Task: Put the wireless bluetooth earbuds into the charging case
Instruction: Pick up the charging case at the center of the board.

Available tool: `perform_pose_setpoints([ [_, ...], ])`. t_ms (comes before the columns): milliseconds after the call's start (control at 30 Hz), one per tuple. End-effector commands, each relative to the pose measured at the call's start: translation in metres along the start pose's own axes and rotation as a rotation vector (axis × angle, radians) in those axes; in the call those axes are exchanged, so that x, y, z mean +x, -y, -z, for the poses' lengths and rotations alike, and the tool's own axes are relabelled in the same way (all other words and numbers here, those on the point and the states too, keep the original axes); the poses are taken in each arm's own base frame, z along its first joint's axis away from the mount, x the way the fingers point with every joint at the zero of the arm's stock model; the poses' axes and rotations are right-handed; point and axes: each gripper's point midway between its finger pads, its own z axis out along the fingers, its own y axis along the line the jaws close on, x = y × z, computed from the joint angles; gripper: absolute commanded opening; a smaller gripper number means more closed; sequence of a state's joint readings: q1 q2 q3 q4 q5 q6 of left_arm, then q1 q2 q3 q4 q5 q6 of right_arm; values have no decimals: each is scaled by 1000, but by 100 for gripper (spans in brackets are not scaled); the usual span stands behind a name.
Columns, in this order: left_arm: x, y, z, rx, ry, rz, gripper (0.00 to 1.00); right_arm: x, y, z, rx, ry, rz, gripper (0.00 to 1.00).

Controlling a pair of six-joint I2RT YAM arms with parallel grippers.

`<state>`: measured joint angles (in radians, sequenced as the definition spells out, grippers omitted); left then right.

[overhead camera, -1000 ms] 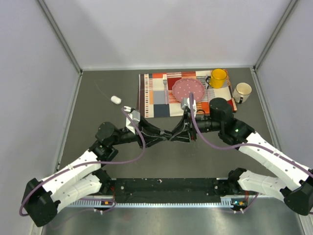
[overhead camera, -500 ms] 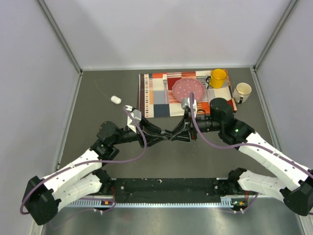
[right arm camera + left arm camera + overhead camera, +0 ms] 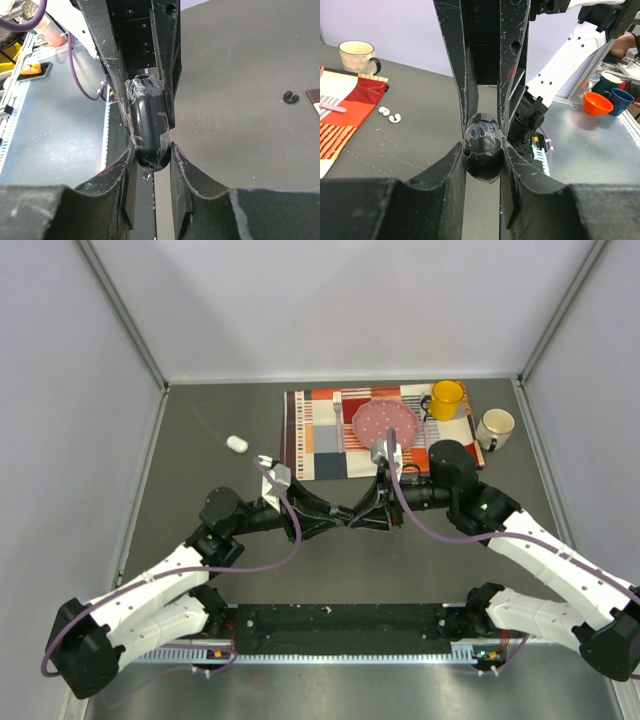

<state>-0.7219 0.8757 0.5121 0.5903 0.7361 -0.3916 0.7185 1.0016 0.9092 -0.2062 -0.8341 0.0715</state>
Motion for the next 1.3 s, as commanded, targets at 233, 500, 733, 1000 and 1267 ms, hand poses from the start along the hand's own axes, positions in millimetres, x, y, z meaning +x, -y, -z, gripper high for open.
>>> perform_pose_setpoints([
  [233,0,-3,2,-25,124,-100,0,-26,5,2,58,66,56,13],
  [500,-4,-17,35,-174,366,-201,0,-46,23,9,205,151,0,77],
  [733,-11,-16,56,-219,493,-318,0,-59,37,23,349,292,-147,86],
  [1000,-18,2,50,-110,514,-337,0,-35,51,9,350,338,-373,86],
  [1267,-28,12,50,-78,524,-346,0,-24,43,-17,202,275,-489,86],
])
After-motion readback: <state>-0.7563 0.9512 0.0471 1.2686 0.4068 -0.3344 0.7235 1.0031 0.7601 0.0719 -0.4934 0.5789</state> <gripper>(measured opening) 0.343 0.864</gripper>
